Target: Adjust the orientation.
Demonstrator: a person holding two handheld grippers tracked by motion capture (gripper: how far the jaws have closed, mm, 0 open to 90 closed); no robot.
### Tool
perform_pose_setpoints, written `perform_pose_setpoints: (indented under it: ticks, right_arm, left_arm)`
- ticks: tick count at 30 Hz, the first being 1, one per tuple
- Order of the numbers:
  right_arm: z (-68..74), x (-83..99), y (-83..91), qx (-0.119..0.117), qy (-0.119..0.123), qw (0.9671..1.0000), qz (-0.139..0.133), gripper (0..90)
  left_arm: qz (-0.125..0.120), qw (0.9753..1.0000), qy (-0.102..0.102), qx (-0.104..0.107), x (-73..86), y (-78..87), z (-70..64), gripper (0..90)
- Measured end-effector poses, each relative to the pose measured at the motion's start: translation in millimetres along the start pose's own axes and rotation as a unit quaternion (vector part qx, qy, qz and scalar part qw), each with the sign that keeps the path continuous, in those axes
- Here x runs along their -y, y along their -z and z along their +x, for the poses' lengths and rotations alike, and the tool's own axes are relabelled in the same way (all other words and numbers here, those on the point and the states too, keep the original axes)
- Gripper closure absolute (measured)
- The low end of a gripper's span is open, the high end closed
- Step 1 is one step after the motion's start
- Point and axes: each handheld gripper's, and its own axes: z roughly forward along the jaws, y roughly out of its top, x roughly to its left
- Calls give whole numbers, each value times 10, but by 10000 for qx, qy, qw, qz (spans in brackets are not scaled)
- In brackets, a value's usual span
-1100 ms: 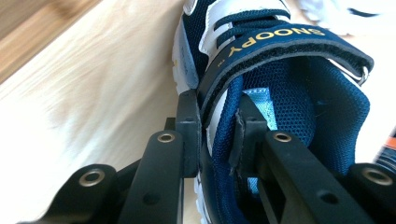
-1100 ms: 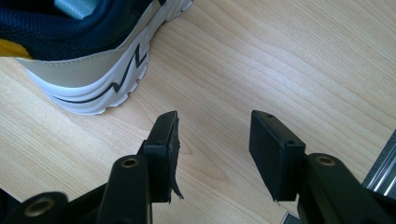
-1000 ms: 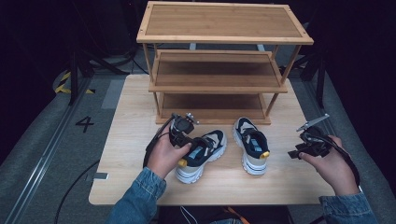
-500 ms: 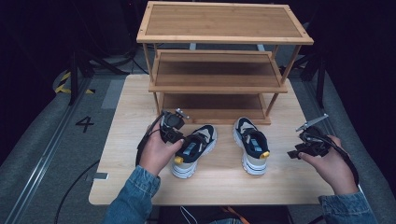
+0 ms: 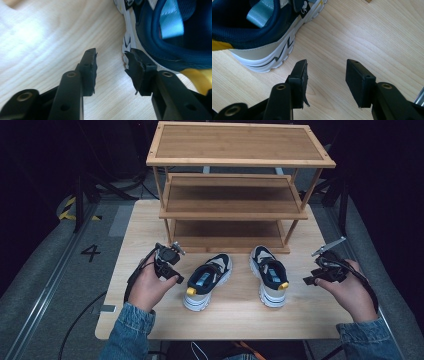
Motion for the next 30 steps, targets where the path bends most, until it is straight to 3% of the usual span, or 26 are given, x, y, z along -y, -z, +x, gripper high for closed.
perform_pose_setpoints:
  ticks: [3,6,11,13,15,26,30]
  right_arm:
    - [-8,-7,15,17,8,10000,-30,530]
    - [-13,-3,37,25,-2,10000,-63,530]
    - [-17,8,42,41,0,10000,-62,530]
    - [-17,17,47,42,-22,10000,-64,530]
    - [-23,27,56,57,-34,10000,-70,530]
    - [-27,67,74,82,-74,9999,-67,528]
    - [-32,88,87,97,-93,9999,-81,527]
  left_arm:
    - [290,9995,-38,88,-5,-107,-25,591]
    - [354,9991,-104,191,-19,-139,-69,600]
    - [404,9988,-216,154,-33,-142,-130,659]
    - [463,9980,-289,305,-50,-157,-157,649]
    - [506,9976,-360,317,-74,-177,-203,630]
    - [462,9951,-726,482,-189,-266,-470,599]
    - [443,9931,-951,525,-243,-297,-558,596]
